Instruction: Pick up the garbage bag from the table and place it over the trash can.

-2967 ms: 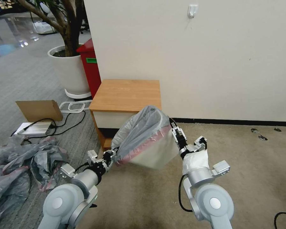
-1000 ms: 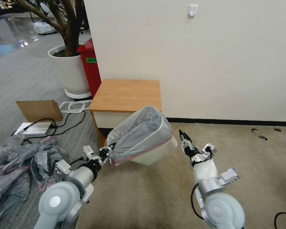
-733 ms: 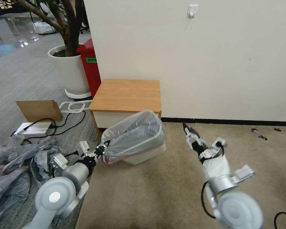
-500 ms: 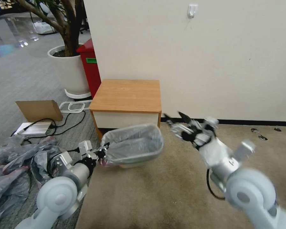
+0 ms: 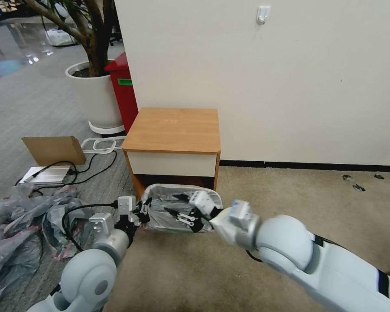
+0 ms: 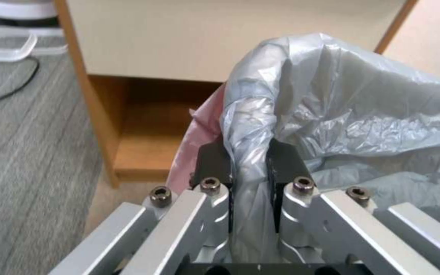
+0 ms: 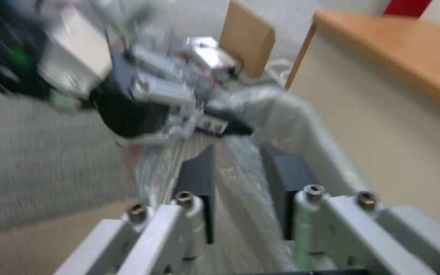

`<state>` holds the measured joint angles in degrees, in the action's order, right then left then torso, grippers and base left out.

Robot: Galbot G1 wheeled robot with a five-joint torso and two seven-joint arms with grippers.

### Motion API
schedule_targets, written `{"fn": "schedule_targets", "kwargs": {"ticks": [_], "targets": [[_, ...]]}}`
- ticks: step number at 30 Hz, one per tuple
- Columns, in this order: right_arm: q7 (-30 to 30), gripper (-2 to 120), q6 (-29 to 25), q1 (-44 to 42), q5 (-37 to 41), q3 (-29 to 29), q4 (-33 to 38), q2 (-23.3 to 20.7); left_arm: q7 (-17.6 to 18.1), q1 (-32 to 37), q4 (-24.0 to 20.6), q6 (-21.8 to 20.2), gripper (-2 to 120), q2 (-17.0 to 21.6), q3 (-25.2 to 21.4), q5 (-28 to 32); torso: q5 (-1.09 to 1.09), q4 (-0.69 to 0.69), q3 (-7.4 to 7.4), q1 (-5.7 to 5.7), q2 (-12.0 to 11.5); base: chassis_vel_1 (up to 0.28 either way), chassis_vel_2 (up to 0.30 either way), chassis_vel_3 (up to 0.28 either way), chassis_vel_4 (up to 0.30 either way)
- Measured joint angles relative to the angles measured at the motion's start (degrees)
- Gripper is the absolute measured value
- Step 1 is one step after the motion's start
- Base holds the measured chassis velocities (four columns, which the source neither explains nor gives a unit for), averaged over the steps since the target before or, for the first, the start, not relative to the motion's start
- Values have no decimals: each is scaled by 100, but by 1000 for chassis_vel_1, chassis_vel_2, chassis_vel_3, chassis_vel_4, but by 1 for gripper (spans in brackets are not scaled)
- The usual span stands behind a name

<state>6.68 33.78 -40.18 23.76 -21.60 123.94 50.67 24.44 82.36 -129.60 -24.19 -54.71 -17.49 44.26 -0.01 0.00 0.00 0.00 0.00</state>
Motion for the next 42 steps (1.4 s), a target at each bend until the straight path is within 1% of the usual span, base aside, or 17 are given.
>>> {"fn": "schedule_targets", "kwargs": {"ticks": [3, 4, 6, 8, 10, 12, 20, 22, 26, 33, 38, 42], "targets": [[118, 10, 285, 263, -376, -244, -296, 145, -140, -5, -10, 0, 9, -12, 63, -283, 0, -1, 0, 0, 0, 0, 0, 0, 0], [118, 10, 285, 263, -376, -244, -296, 145, -140, -5, -10, 0, 9, -12, 63, -283, 0, -1, 0, 0, 0, 0, 0, 0, 0], [303, 0, 385, 403, -899, -359, -503, 215, -246, -1, -17, 9, 9, -30, 72, -474, 0, 0, 0, 0, 0, 0, 0, 0, 0], [400, 0, 578, 503, -1197, -456, -611, 258, -301, 10, -45, 20, 9, -50, 81, -604, 0, -1, 0, 0, 0, 0, 0, 0, 0], [406, 0, 621, 528, -1241, -481, -632, 268, -320, 17, -50, 25, 9, -56, 82, -640, 0, -1, 0, 0, 0, 0, 0, 0, 0], [414, 0, 686, 657, -1344, -588, -711, 302, -417, 53, -60, 63, 9, -75, 90, -832, 0, -1, 0, 0, 0, 0, 0, 0, 0], [410, 0, 693, 908, -1455, -873, -1055, 468, -507, 28, -64, 133, 9, -114, 196, -993, 0, 0, 0, 0, 0, 0, 0, 0, 0], [418, 0, 689, 919, -1698, -971, -1231, 541, -524, -31, -64, 137, 9, -139, 244, -996, 1, -1, 0, 0, 0, 0, 0, 0, 0], [439, 0, 683, 923, -1851, -1082, -1326, 572, -557, -67, -63, 137, 9, -154, 255, -994, 1, -1, 0, 0, 0, 0, 0, 0, 0], [441, 0, 676, 1051, -1882, -1231, -1478, 591, -652, -54, -139, 134, 9, -157, 246, -1025, 1, -1, 0, 0, 0, 0, 0, 0, 0], [442, 0, 674, 1219, -1894, -1343, -1691, 655, -795, -23, -199, 133, 9, -151, 225, -1217, 1, 0, 0, 0, 0, 0, 0, 0, 0], [434, 0, 673, 1293, -1918, -1402, -1816, 718, -819, -30, -242, 133, 9, -148, 238, -1241, 1, 0, 0, 0, 0, 0, 0, 0, 0]]}}
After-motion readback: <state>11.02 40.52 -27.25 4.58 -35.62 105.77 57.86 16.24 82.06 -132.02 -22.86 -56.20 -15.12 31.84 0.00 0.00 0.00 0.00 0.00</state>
